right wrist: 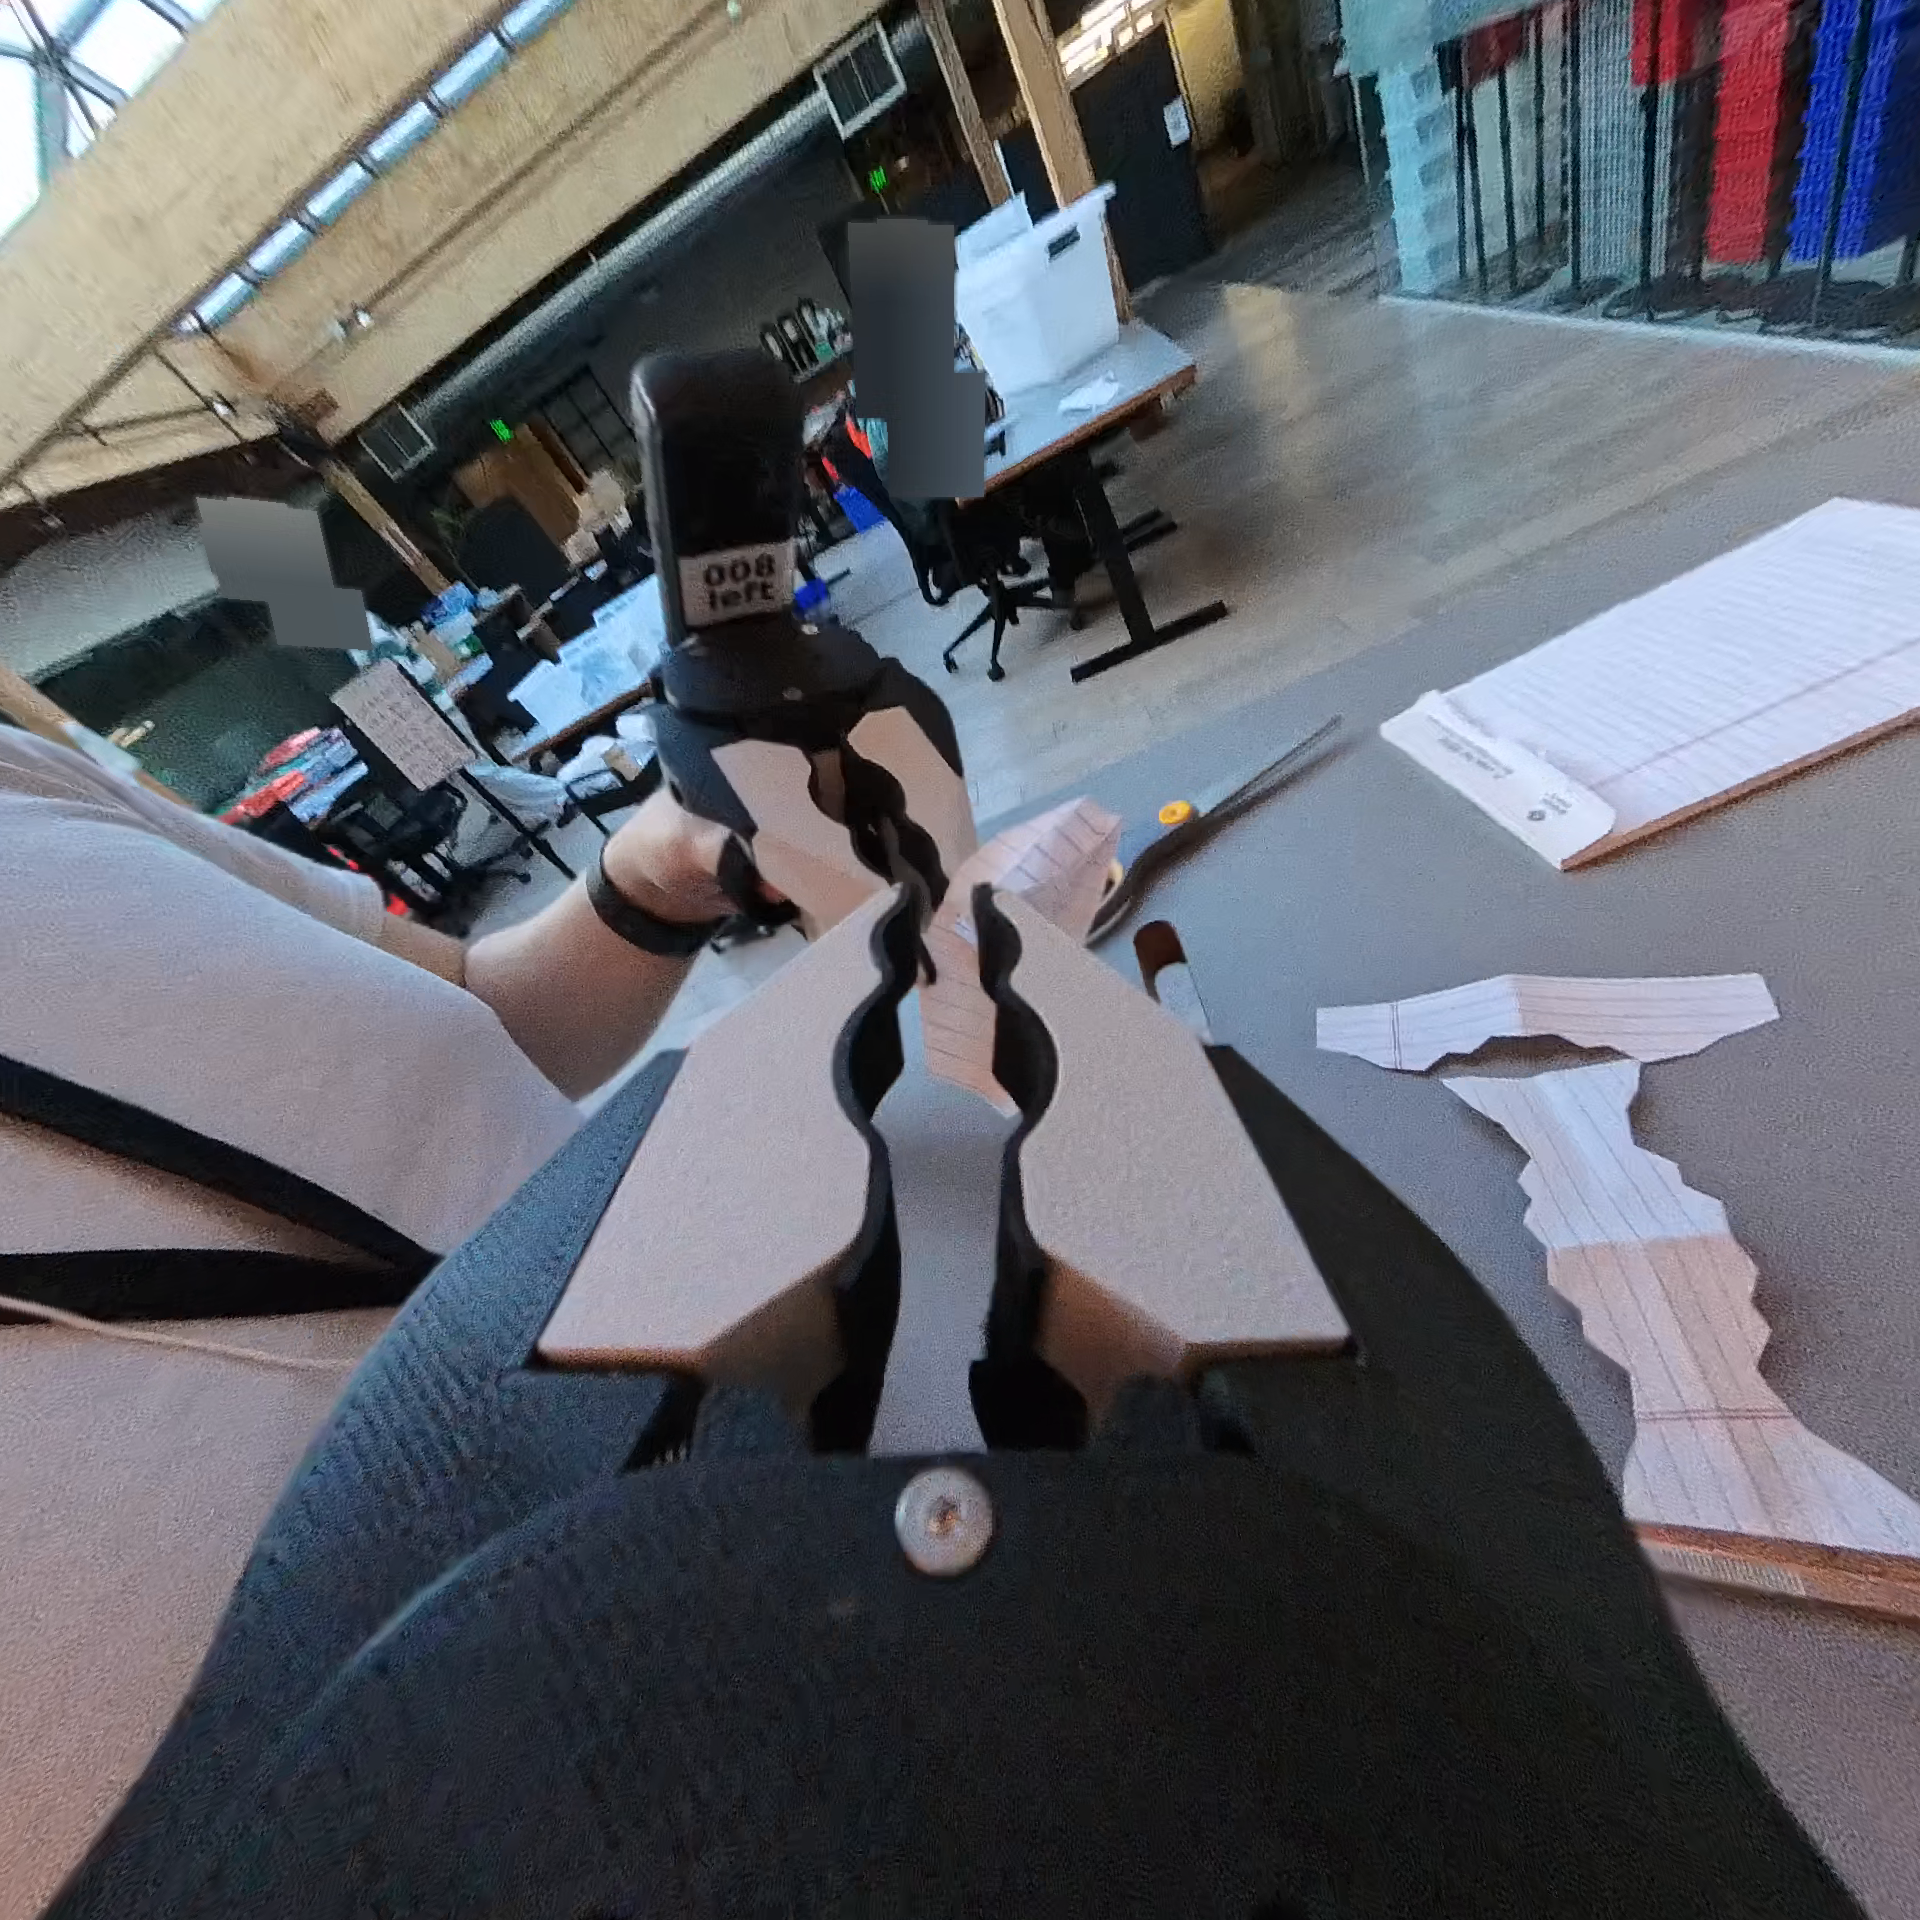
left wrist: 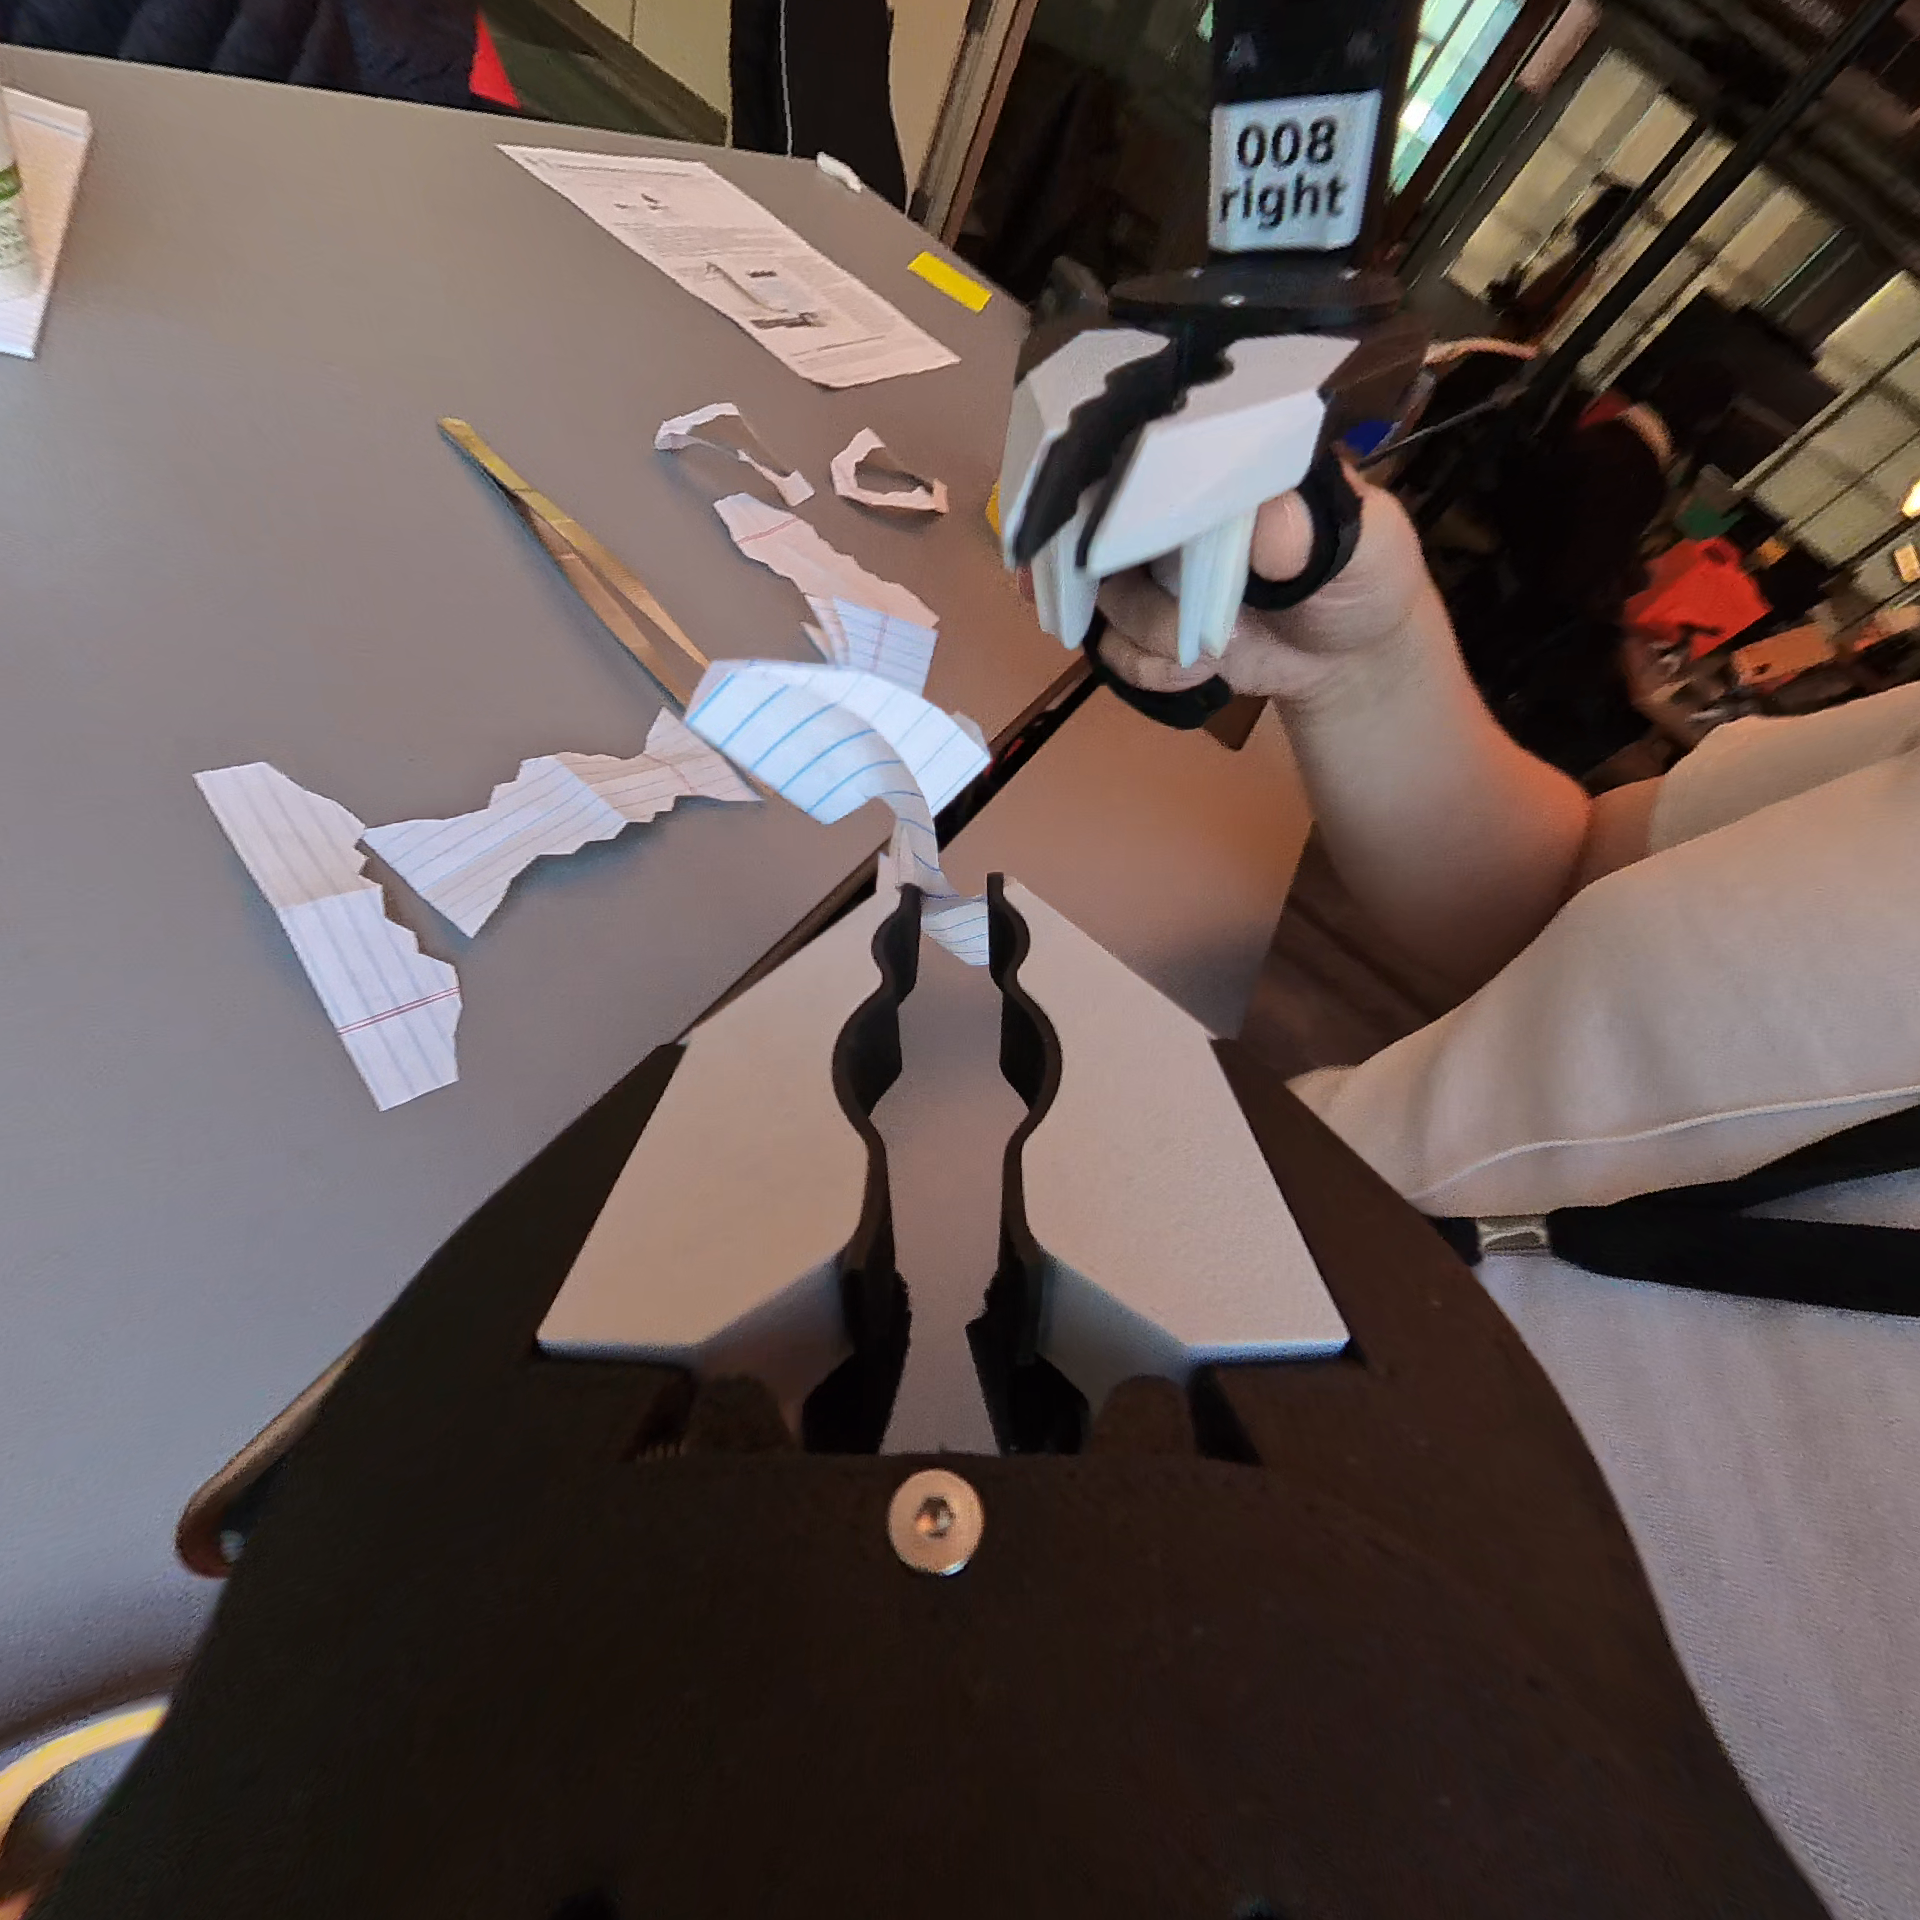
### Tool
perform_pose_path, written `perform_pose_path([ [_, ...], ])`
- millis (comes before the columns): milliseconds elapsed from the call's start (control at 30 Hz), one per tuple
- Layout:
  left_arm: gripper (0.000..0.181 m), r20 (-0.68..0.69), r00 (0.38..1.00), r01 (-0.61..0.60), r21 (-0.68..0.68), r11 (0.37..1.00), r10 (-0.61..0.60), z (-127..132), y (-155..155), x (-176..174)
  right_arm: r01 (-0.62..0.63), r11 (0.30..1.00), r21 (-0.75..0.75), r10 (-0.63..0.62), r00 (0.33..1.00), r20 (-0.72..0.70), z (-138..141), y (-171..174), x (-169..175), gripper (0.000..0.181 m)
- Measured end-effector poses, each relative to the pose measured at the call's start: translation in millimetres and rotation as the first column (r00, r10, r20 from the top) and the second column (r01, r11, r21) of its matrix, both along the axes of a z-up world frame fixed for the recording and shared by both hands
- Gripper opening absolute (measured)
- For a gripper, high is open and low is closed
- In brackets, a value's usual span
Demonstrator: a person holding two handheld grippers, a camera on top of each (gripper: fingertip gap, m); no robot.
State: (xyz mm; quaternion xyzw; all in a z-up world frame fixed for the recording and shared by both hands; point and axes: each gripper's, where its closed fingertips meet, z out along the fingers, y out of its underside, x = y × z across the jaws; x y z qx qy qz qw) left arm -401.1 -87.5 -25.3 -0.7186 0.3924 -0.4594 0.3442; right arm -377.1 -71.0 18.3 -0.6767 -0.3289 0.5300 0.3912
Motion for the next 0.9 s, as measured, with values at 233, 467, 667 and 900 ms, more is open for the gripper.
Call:
perform_pose_path([
  [233, 0.010, -0.127, 0.991, -0.018, 0.127, 0.992, 0.035, -7, 2, 5, 0.033, 0.997, -0.077, -0.030, 0.999, 0.040, -13, 4, -10, 0.008],
  [467, 0.010, -0.173, 0.984, -0.019, 0.161, 0.987, 0.047, -11, 1, 7, 0.063, 0.995, 0.074, -0.075, 0.984, 0.161, -17, 9, -13, 0.008],
  [667, 0.010, -0.159, 0.986, -0.017, 0.170, 0.985, 0.044, -6, -1, 9, 0.080, 0.990, 0.119, -0.109, 0.959, 0.263, -32, 14, -14, 0.008],
  [900, 0.010, -0.119, 0.992, -0.023, 0.142, 0.990, 0.041, -2, 0, 6, 0.061, 0.997, 0.055, -0.070, 0.981, 0.182, -25, 12, -10, 0.000],
])
